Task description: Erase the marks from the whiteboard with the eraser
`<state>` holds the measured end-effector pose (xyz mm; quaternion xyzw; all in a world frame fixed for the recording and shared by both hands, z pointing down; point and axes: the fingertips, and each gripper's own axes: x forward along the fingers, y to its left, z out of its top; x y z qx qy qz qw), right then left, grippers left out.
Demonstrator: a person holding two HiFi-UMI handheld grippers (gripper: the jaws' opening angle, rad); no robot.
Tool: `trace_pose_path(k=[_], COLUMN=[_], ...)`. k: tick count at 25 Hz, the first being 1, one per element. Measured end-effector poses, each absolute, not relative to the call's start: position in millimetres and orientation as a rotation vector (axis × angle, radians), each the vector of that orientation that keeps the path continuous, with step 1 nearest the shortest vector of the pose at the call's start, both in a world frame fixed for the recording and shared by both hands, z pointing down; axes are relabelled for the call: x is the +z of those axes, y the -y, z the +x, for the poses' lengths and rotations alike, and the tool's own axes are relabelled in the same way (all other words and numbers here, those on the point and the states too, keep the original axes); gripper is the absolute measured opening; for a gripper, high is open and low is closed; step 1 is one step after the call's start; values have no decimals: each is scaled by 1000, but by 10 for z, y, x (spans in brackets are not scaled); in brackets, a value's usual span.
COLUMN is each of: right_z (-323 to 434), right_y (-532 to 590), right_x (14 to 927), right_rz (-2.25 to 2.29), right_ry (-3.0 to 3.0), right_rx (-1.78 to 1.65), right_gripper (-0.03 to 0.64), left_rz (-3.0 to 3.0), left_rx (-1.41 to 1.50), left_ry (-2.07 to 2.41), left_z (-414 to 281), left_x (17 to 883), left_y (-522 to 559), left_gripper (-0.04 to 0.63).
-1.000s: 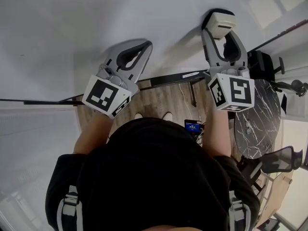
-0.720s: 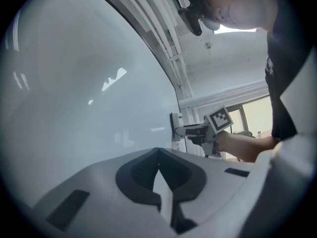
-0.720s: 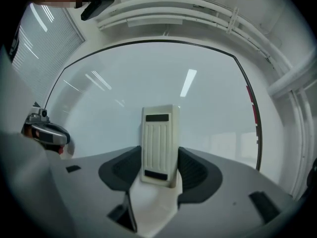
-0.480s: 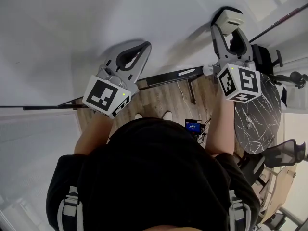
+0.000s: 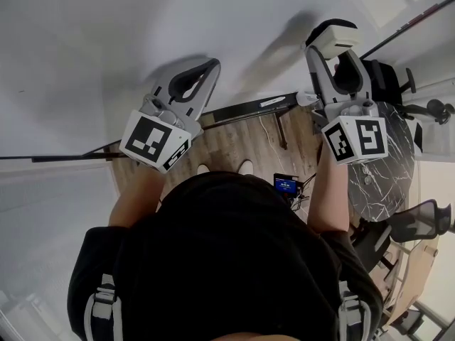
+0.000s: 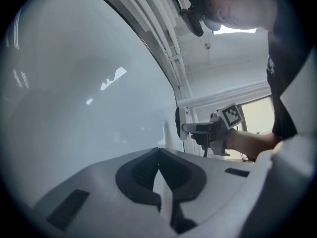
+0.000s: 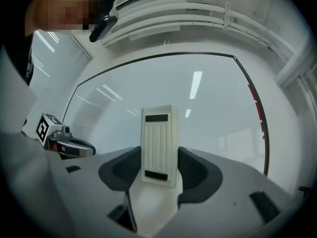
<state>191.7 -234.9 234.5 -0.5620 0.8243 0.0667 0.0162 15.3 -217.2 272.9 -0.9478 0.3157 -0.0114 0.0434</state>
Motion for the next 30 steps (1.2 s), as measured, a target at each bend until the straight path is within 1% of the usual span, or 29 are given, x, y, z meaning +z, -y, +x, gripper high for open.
trace_pose_path(k=[12,21,30], right_z=[1550,1240,1114], right_y=[2072,1895,1741], right_x=[2655,3096,3474], right_rz=[-1573,-1455,-1420], right_ry=[-2682,-2790,-2831], right_rx=[194,110,17], right_gripper=[233,233,233], left_rz=[-2902,-2939,-2979], left_rx=[-14,-21,-36], left_ry=[-940,-888,-891], left_z=[118,113,65], left_x=[2884,3122,3405], left_y=[2043,1877,1735], left_gripper=[5,5,5])
